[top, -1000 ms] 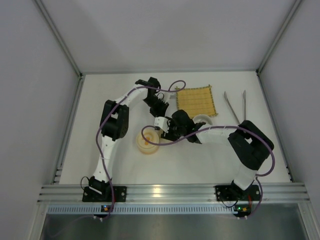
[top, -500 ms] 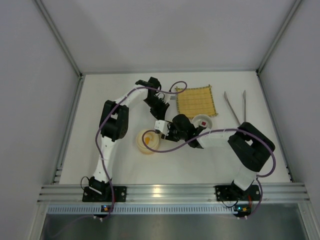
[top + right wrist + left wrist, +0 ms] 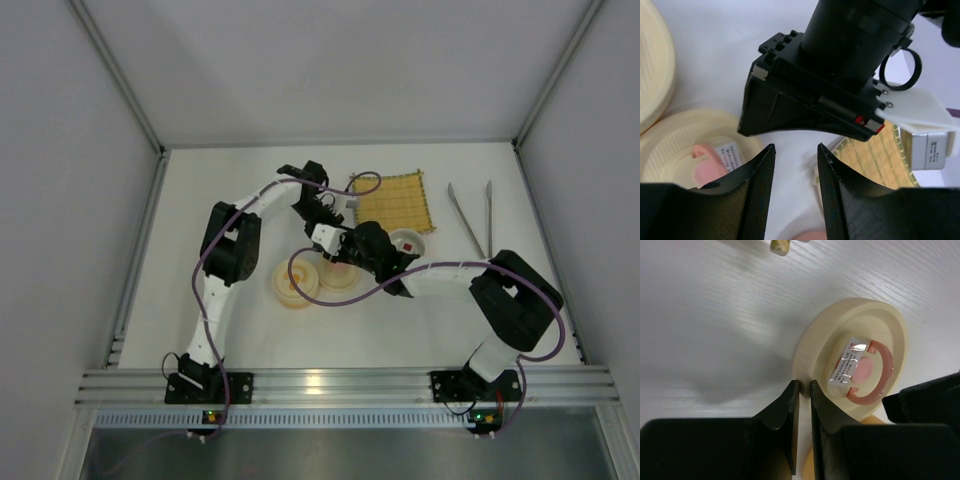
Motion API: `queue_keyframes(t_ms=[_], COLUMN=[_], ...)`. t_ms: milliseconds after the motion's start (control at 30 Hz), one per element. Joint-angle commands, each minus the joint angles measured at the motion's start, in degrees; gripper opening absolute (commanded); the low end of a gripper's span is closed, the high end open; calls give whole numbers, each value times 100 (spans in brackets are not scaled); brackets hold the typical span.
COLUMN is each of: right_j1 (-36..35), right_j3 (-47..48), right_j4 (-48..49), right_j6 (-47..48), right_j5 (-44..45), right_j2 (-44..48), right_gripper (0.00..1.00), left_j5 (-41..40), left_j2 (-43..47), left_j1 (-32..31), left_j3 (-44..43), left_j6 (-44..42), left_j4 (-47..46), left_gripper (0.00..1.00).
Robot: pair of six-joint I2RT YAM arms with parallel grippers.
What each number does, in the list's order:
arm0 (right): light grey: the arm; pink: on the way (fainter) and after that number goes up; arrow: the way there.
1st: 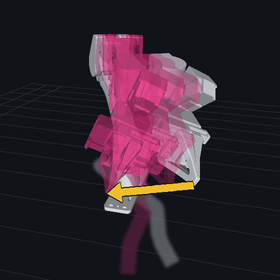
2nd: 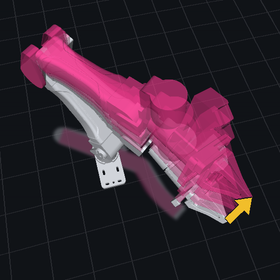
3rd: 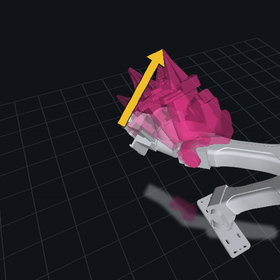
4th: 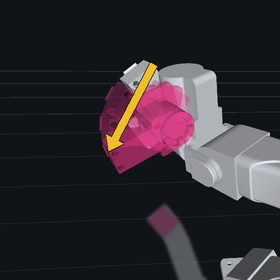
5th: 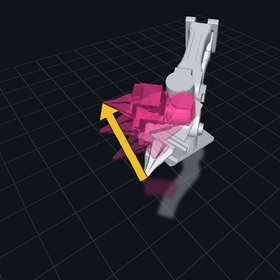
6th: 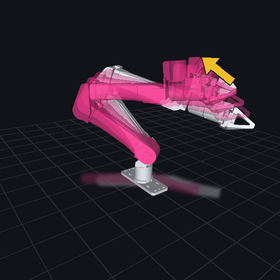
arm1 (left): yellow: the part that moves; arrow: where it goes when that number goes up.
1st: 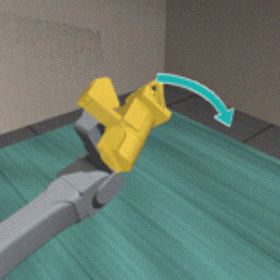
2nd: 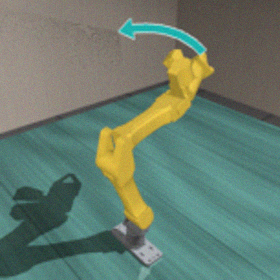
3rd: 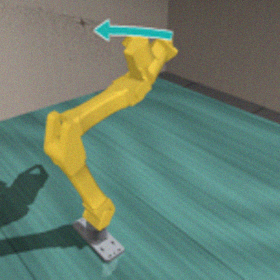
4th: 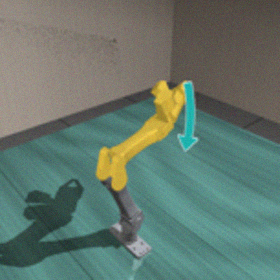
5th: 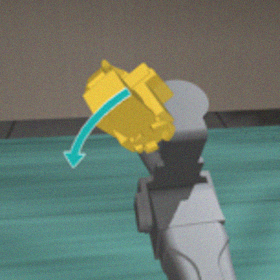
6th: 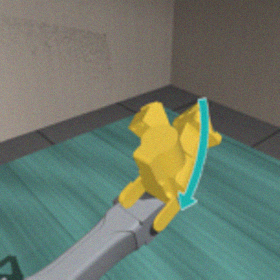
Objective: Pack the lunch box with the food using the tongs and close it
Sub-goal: Pick up the box lid from the center of the board.
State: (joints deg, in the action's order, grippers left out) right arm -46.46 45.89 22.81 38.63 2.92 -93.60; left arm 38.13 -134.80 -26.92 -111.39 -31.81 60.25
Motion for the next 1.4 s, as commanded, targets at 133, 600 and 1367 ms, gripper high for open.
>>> queue_keyframes(t_ms=[133, 600, 1367], right_j1=[-13, 541, 779], right_j3=[175, 1150, 1677], right_j4=[506, -3026, -5189], right_j6=[40, -1220, -15], right_j5=[7, -2929, -3403], right_j2=[342, 1037, 1389], right_gripper=[40, 61, 71], left_j5=[-148, 63, 1381], left_j2=[42, 121, 1289], left_j1=[-103, -94, 1302], left_j3=[215, 162, -674], left_j6=[-247, -299, 1572], left_j4=[233, 286, -470], left_gripper=[1, 12, 98])
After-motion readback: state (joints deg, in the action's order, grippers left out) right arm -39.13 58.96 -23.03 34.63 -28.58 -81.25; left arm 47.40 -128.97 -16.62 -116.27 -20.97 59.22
